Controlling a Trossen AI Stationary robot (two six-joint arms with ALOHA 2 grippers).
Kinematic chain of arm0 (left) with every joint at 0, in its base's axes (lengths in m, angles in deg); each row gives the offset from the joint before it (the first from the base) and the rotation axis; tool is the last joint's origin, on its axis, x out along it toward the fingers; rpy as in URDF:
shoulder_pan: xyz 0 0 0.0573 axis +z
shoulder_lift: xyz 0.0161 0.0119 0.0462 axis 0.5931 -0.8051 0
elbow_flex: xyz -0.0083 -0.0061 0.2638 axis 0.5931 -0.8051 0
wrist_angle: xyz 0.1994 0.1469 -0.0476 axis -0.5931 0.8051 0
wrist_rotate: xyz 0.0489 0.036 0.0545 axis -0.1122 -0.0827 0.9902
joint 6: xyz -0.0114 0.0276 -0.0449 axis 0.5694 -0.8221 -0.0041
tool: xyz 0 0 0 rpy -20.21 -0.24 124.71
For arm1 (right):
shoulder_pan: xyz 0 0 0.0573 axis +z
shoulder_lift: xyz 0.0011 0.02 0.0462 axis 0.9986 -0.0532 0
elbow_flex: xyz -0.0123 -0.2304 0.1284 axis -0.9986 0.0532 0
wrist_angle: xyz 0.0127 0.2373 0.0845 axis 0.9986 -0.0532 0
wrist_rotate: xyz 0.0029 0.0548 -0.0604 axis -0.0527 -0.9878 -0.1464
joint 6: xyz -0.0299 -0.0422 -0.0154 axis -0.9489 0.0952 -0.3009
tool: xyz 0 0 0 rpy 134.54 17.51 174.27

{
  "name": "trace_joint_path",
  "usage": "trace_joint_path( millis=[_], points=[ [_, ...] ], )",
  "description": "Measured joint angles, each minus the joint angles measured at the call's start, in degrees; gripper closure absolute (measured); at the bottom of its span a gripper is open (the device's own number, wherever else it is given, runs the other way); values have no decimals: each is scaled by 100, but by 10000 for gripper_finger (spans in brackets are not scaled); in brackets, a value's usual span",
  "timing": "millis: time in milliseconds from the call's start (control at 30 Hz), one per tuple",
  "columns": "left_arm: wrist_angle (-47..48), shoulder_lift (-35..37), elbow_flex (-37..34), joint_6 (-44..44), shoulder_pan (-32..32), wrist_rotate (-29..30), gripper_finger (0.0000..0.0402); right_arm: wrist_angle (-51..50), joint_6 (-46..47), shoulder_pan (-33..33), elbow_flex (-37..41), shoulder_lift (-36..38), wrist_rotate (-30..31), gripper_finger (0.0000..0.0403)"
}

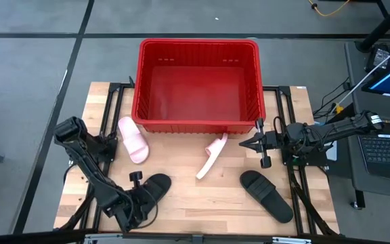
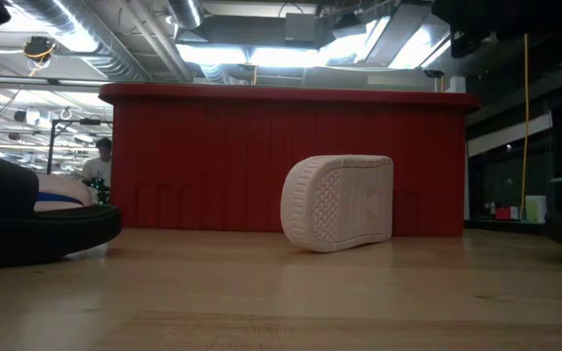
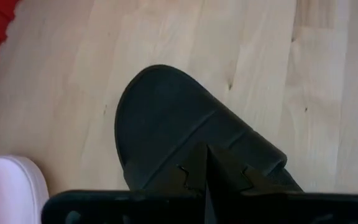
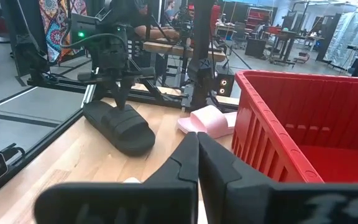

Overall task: Pick and place slides into bin
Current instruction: Put the left black slide into the red bin

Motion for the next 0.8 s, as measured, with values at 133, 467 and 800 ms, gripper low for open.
trace_joint_path(
  millis=[133,467,800],
  points=[
    [16,37,0,26,65,-61,397,-4,0,0,0,0,0,397],
    [80,221,0,-346,145,80,397,-64,149,2,0,0,-4,397],
    [87,221,0,-173,171,92,397,-109,162,2,0,0,-11,397]
  ],
)
